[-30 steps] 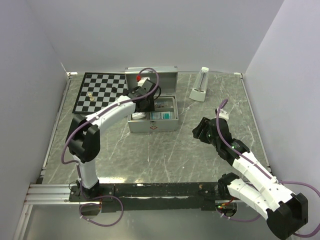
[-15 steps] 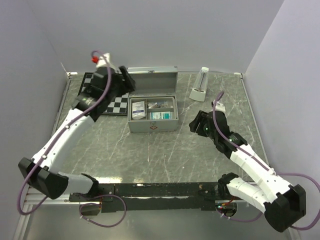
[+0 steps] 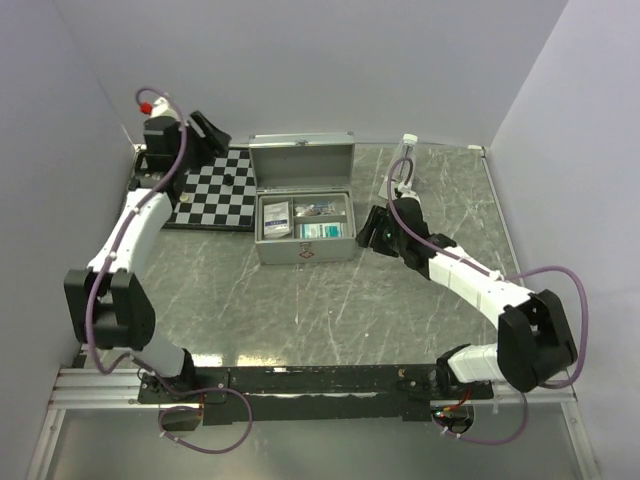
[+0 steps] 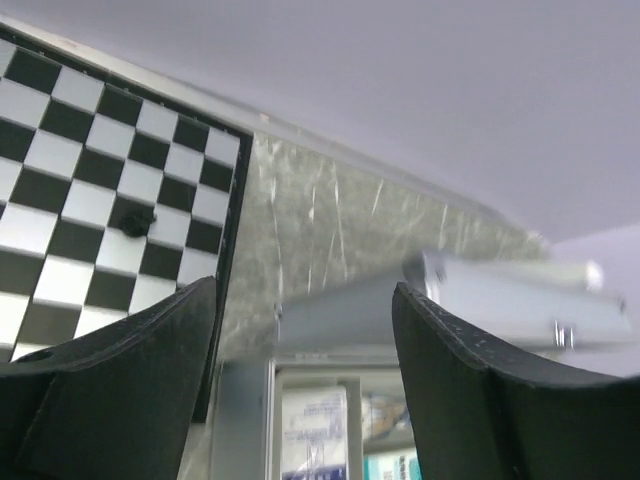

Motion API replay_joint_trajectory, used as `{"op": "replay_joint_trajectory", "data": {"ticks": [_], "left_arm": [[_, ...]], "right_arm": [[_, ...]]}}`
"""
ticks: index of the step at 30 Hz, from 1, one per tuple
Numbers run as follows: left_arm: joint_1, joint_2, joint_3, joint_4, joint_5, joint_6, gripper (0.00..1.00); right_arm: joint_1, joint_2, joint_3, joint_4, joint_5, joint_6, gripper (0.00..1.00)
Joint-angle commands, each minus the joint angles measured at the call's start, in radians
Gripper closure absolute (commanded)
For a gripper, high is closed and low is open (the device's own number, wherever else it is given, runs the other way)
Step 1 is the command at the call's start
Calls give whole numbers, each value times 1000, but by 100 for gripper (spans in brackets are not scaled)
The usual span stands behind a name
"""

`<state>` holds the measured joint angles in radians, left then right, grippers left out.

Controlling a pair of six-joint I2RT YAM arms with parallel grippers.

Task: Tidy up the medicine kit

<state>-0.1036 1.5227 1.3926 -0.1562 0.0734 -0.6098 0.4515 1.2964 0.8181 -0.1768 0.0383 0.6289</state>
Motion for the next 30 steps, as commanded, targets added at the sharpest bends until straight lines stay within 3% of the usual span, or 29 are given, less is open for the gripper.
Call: {"op": "replay_joint_trajectory", "data": {"ticks": [1, 7, 14, 18, 30], "left_arm": [[100, 112, 81, 233, 216, -130, 26], [133, 364, 364, 116, 298, -116, 28], [110, 462, 416, 123, 376, -97, 28], [39, 521, 470, 75, 431, -47, 30], [7, 433, 303, 142, 508, -22, 35]], "right_arm": [[-17, 58, 72, 86, -78, 31, 36], [-19, 86, 73, 138, -118, 45, 36], [-19, 43, 43, 171, -67, 55, 35], [-19, 79, 97, 149, -86, 43, 34], [-19, 138, 127, 203, -184, 71, 37]]}}
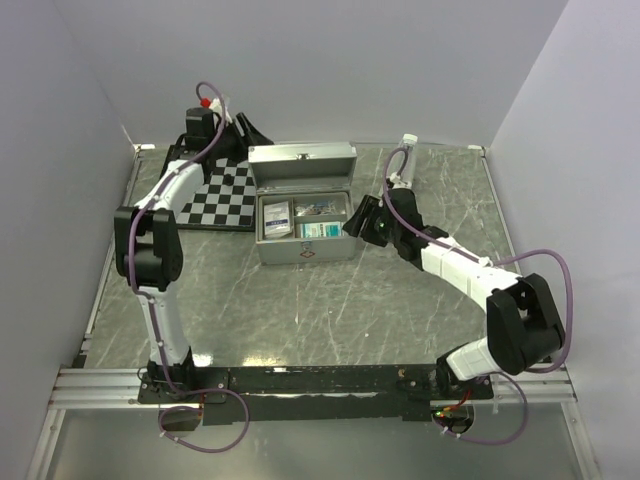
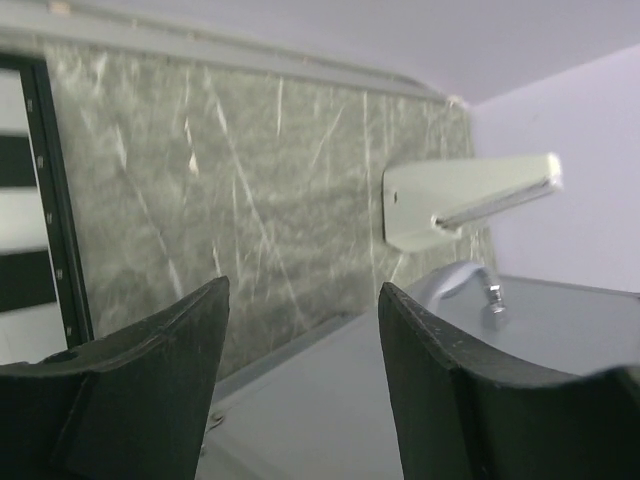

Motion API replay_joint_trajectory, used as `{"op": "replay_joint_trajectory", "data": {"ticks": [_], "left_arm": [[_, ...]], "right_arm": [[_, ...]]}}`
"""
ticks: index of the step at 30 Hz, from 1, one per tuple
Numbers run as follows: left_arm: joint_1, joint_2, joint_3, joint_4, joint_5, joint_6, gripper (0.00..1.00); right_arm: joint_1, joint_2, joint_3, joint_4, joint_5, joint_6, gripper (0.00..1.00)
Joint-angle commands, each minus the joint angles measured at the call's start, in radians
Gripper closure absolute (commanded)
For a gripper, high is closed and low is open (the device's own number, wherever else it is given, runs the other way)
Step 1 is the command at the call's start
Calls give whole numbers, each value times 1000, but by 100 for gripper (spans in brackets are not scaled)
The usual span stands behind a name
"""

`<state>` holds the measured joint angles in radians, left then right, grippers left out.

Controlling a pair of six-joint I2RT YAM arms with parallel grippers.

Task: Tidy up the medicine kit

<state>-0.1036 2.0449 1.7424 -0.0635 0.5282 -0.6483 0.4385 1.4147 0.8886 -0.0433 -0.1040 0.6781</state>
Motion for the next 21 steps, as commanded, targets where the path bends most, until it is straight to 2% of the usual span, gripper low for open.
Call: {"op": "replay_joint_trajectory", "data": {"ticks": [1, 11, 21], "left_arm": [[7, -100, -59, 56, 53, 18, 34], [4, -201, -196, 97, 55, 16, 35], [4, -264, -288, 125, 46, 1, 35]], "right_arm": [[-6, 24, 61, 74, -48, 26, 37], [-6, 53, 119, 59, -65, 67, 38], [-4, 23, 43, 54, -69, 86, 38]]}}
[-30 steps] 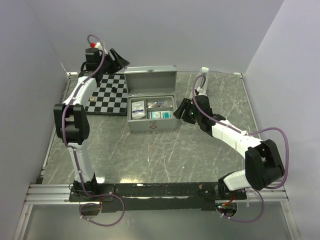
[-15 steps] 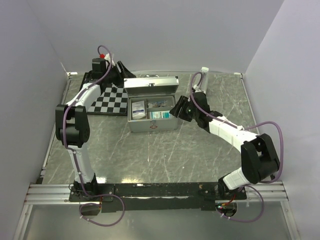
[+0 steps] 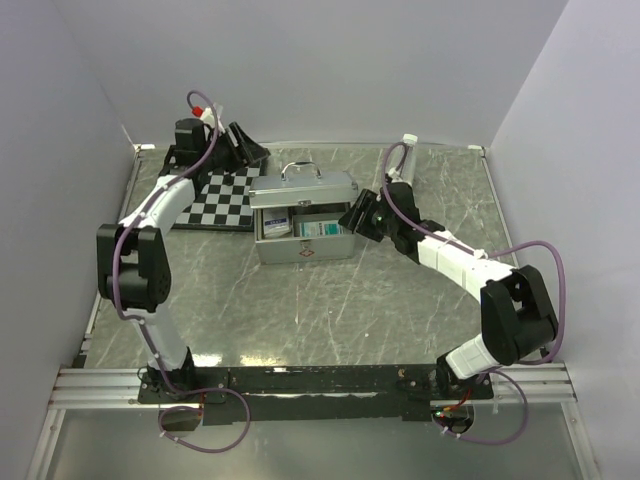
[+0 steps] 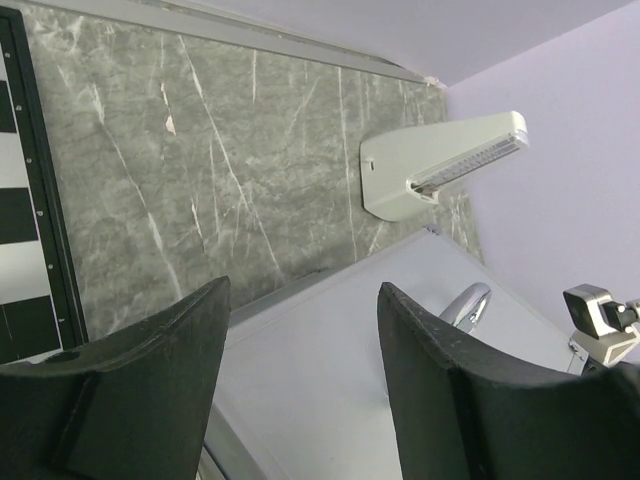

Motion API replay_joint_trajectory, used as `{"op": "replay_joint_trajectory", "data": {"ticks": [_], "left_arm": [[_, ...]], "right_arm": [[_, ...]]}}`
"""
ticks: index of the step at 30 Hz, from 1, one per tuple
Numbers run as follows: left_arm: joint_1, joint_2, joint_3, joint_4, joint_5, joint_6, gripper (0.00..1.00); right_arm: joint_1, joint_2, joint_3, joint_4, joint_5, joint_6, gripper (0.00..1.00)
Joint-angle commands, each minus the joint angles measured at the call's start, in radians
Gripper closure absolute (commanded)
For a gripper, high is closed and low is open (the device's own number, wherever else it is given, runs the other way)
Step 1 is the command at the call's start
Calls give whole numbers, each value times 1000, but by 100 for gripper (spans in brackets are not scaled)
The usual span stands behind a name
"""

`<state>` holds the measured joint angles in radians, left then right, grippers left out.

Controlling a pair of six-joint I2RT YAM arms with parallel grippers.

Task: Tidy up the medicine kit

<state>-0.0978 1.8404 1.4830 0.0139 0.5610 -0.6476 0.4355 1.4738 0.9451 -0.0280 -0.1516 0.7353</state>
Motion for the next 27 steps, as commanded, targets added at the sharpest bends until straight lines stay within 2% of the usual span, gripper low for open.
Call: {"op": "replay_joint_trajectory", "data": {"ticks": [1, 16, 22, 24, 27], "left_arm": [[-2, -70, -39, 49, 10, -1, 34], [-5, -154, -141, 60, -16, -3, 34], [-8, -222, -193, 63, -110, 2, 32], [-8, -201, -165, 34, -163, 19, 31], [-11, -109, -41, -64, -237, 58, 31]], "right_arm": [[-3, -44, -22, 34, -20, 23, 38], [-3, -144, -166, 31, -31, 6, 38], [29, -246, -218, 14, -40, -108, 37], [48, -263, -230, 13, -60, -138, 36], [71, -299, -265, 49, -114, -174, 36]]}}
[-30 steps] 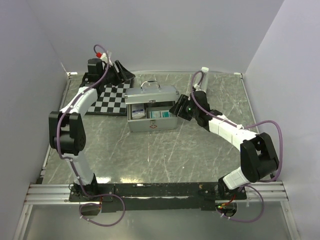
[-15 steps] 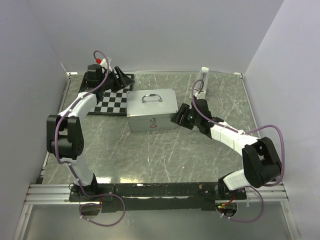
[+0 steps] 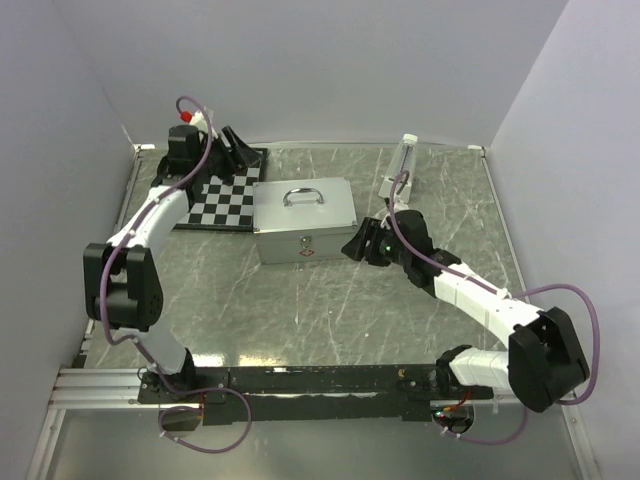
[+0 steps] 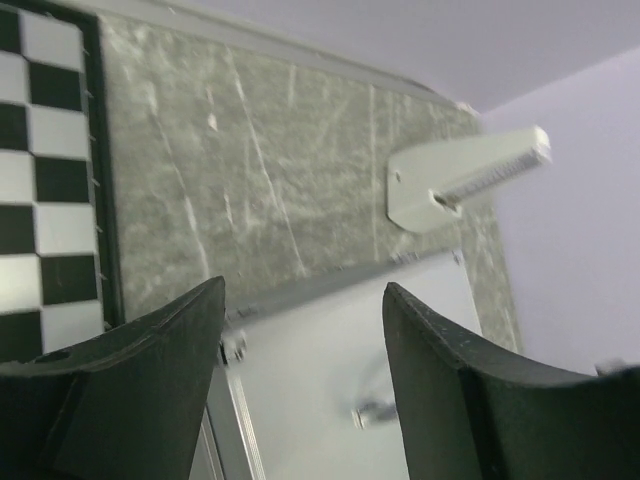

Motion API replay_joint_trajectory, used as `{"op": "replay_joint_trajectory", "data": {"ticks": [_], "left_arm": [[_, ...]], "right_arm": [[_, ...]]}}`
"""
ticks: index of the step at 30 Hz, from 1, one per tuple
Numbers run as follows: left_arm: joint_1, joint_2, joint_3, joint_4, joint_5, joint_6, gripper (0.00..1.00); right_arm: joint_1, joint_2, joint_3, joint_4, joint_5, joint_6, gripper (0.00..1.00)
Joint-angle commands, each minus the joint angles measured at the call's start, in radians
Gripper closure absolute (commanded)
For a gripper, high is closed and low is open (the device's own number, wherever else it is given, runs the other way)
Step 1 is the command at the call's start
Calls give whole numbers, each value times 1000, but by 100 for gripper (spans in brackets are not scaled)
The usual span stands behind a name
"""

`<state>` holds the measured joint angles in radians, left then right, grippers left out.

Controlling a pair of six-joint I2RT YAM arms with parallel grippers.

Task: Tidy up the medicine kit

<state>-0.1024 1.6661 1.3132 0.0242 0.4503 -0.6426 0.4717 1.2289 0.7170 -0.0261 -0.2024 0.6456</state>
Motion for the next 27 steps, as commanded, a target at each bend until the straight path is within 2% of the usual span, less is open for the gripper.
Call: {"op": "replay_joint_trajectory", "data": {"ticks": [1, 4, 10, 17, 20, 27], "left_arm": [[-6, 104, 174, -107, -145, 66, 31], [-11, 204, 314, -182, -163, 96, 31], [-83, 434, 643, -377, -153, 199, 30], [-166, 569, 822, -432, -62, 354, 28], [-198, 575, 805, -468, -55, 422, 30], [-247, 491, 594, -446, -68, 463, 33]], "right_arm": [[44, -72, -53, 58, -75, -95, 36], [68, -124, -80, 80, -109, -136, 36], [74, -175, -68, 31, -60, -170, 36], [74, -229, -85, -18, -54, -161, 37], [74, -264, -94, -50, -39, -156, 37], [74, -302, -85, -63, -22, -144, 37]]}}
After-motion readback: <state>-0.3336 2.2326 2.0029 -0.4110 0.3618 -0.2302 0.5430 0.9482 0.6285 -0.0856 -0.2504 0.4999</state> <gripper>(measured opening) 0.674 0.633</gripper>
